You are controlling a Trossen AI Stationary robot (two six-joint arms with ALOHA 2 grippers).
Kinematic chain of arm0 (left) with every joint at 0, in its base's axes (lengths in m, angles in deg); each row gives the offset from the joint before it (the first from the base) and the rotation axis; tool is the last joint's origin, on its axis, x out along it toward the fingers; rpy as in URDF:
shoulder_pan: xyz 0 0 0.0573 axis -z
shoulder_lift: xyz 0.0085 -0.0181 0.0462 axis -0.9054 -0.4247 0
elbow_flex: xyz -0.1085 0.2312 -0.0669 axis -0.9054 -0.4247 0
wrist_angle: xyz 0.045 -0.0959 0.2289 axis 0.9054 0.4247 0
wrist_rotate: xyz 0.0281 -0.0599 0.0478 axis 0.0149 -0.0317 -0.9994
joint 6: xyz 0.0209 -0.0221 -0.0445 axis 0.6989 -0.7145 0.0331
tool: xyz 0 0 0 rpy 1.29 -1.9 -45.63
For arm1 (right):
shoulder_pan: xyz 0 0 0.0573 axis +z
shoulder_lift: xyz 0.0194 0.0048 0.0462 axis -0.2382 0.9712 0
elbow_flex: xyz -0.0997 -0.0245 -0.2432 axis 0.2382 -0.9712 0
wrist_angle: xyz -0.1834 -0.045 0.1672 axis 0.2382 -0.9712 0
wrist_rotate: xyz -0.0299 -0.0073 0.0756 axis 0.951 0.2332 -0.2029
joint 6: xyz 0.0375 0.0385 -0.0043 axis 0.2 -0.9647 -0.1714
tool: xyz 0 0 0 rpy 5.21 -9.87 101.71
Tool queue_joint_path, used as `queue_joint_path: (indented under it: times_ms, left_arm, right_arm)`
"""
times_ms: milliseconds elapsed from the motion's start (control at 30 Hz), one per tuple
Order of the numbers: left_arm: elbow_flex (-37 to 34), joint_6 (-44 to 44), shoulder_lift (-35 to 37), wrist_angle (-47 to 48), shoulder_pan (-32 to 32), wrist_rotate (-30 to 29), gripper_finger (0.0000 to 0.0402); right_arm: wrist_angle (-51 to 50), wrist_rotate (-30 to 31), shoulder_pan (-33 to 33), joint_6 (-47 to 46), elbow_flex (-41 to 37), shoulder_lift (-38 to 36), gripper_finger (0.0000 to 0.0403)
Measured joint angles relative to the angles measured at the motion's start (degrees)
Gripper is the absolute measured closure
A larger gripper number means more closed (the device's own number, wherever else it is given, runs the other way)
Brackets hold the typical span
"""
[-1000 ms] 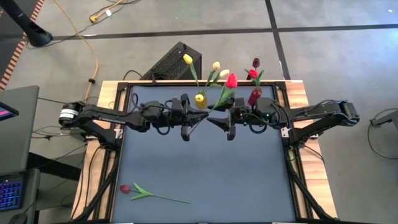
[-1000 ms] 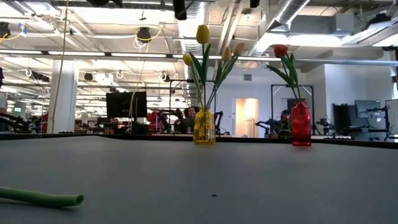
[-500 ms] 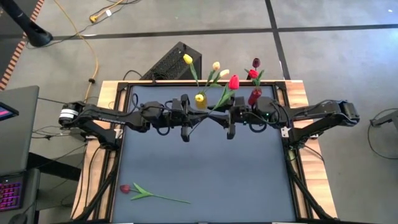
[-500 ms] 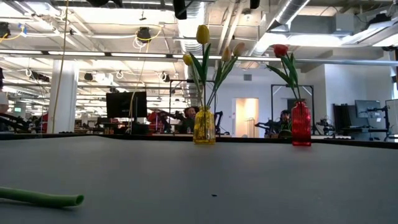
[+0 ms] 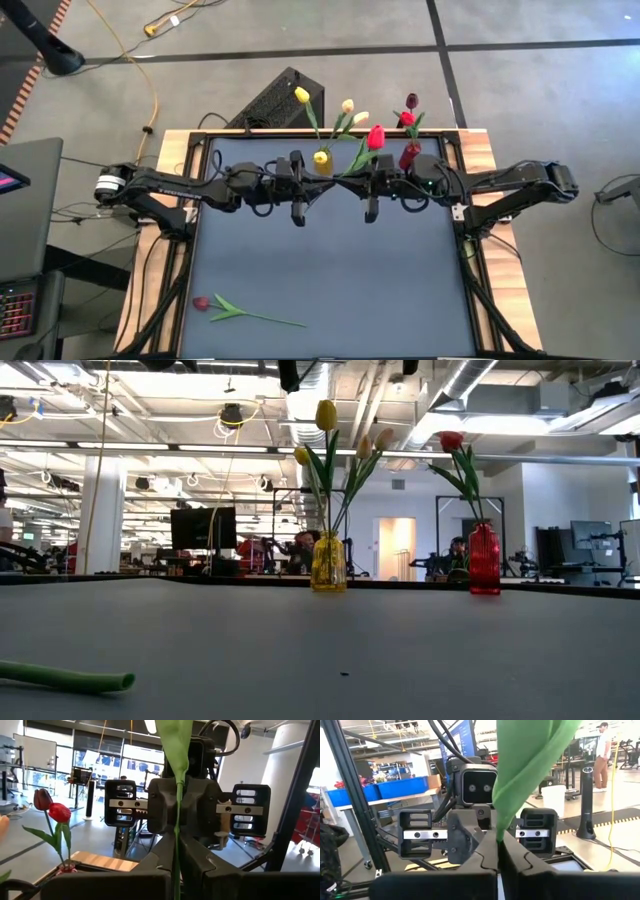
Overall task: Sort flowers into vase by color
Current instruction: Put the red flower into the red vase
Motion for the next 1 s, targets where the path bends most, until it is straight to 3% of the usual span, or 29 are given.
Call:
queue_joint_path:
  times_ms: [200, 333, 500, 633, 800, 1000]
  left_arm:
    - [0.0, 4.3, 0.3, 1.5, -0.2, 1.2, 0.0349]
    - [0.0, 4.7, 2.4, 8.2, -1.0, -2.1, 0.0302]
    - [0.0, 4.7, 6.3, 18.2, -2.4, -5.3, 0.0264]
    - [0.0, 3.2, 7.4, 22.0, -2.6, -5.4, 0.0258]
    - [0.0, 1.3, 7.1, 23.4, -2.5, -5.3, 0.0259]
    - [0.0, -0.2, 7.0, 24.6, -2.5, -5.4, 0.0258]
  right_arm:
    - [-7.2, -0.3, -0.8, -0.9, 0.0, -3.6, 0.0379]
    - [-20.8, 0.8, -3.1, -1.0, 0.0, -10.4, 0.0375]
    - [-42.0, 7.8, -7.0, -4.0, 0.0, -20.0, 0.0375]
    - [-54.2, 16.5, -10.8, -6.3, 0.0, -26.9, 0.0376]
    - [-60.1, 23.8, -17.3, -7.0, 0.0, -34.1, 0.0375]
    - [-61.9, 25.5, -26.3, -7.1, 0.0, -36.5, 0.0375]
